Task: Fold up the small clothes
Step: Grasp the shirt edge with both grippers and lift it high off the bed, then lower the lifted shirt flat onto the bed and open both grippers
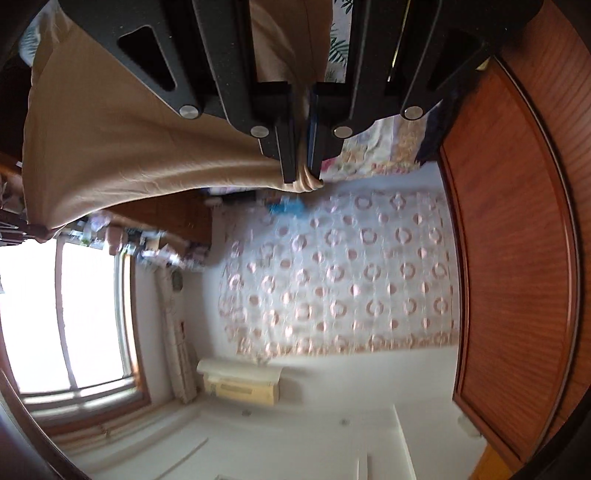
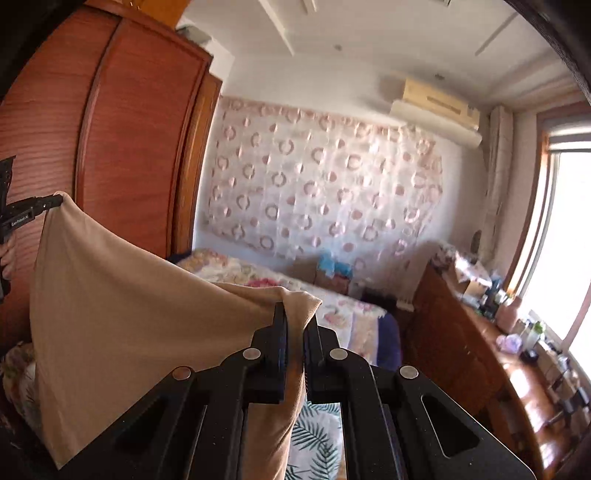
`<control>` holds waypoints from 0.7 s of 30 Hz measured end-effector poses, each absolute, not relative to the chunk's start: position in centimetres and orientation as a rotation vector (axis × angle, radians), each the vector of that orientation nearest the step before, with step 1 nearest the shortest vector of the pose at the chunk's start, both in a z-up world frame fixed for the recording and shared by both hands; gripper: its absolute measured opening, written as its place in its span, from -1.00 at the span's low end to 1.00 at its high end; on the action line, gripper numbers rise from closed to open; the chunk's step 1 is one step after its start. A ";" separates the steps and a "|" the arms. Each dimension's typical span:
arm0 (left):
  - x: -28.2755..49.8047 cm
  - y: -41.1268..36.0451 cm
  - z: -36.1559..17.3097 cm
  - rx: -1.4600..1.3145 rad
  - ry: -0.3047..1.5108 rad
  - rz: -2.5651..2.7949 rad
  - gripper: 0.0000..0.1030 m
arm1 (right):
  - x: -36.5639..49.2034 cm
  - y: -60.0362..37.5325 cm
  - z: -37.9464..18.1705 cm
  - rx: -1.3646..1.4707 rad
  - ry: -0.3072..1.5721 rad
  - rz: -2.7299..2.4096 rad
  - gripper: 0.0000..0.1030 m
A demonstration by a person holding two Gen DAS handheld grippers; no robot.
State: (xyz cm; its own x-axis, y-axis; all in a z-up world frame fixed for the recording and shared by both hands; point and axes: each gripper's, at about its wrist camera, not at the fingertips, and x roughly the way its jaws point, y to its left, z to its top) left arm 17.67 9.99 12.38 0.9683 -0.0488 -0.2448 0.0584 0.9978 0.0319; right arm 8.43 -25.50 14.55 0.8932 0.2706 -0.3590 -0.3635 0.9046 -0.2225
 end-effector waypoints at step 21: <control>31.7 9.1 -3.0 0.015 0.620 -0.076 -0.38 | 27.5 -21.8 4.9 -0.203 0.672 0.289 -0.84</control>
